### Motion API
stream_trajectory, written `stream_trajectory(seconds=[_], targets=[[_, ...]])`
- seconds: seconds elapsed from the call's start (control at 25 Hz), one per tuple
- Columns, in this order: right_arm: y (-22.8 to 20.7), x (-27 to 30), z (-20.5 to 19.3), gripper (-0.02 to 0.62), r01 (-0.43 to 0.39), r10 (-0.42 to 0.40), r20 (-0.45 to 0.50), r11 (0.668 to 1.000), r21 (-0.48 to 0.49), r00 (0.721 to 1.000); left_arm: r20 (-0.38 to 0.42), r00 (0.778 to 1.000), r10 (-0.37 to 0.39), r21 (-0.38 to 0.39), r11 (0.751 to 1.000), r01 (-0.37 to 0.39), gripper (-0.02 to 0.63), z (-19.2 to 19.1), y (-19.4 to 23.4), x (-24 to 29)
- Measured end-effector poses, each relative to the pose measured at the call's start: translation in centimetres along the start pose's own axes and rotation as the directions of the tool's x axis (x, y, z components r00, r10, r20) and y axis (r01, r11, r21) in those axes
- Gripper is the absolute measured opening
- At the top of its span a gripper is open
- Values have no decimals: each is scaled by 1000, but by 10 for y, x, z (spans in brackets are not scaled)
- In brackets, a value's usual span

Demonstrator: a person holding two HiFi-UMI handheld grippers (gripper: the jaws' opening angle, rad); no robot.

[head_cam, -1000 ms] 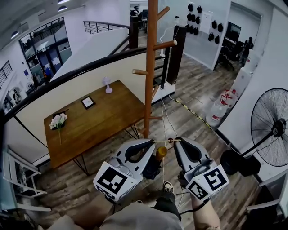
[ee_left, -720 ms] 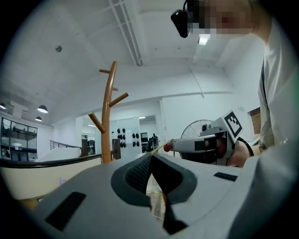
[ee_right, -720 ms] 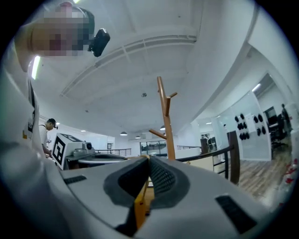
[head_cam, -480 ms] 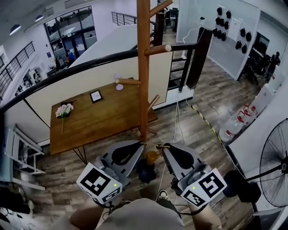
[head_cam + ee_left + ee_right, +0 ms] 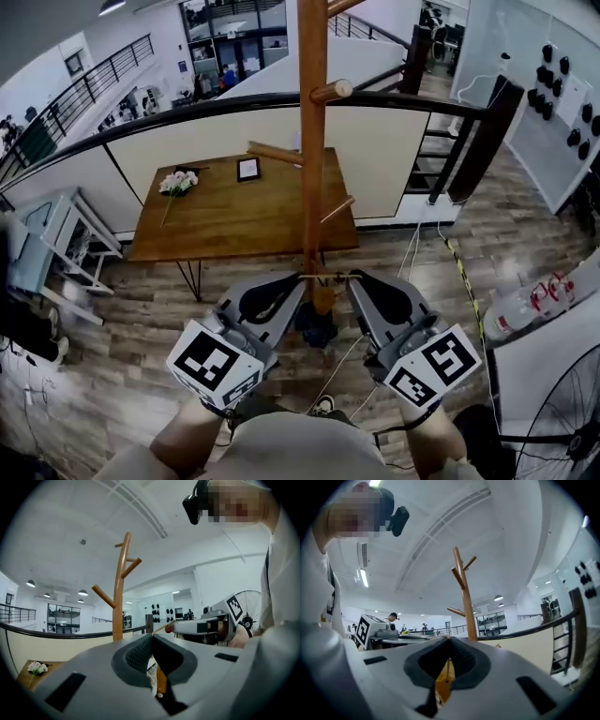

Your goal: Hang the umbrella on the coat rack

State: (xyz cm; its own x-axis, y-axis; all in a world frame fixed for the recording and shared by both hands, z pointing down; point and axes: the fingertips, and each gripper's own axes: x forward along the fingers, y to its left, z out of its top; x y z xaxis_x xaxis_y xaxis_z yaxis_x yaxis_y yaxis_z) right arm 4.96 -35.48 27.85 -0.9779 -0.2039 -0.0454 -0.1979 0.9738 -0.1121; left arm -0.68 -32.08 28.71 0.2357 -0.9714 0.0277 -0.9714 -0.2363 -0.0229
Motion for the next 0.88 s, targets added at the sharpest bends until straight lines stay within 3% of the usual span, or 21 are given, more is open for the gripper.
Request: stream_trajectory(seconds=[0.32,0.88], targets=[[-23,1,-5,8,-82,82,-11,996,25,997,-27,995,100,16,995,-100,2,-2,-7,17],[-38,9,-20,9,-16,17,-42,999,41,999,-48,997,60,3,998,-60,2,-17,-1,25]])
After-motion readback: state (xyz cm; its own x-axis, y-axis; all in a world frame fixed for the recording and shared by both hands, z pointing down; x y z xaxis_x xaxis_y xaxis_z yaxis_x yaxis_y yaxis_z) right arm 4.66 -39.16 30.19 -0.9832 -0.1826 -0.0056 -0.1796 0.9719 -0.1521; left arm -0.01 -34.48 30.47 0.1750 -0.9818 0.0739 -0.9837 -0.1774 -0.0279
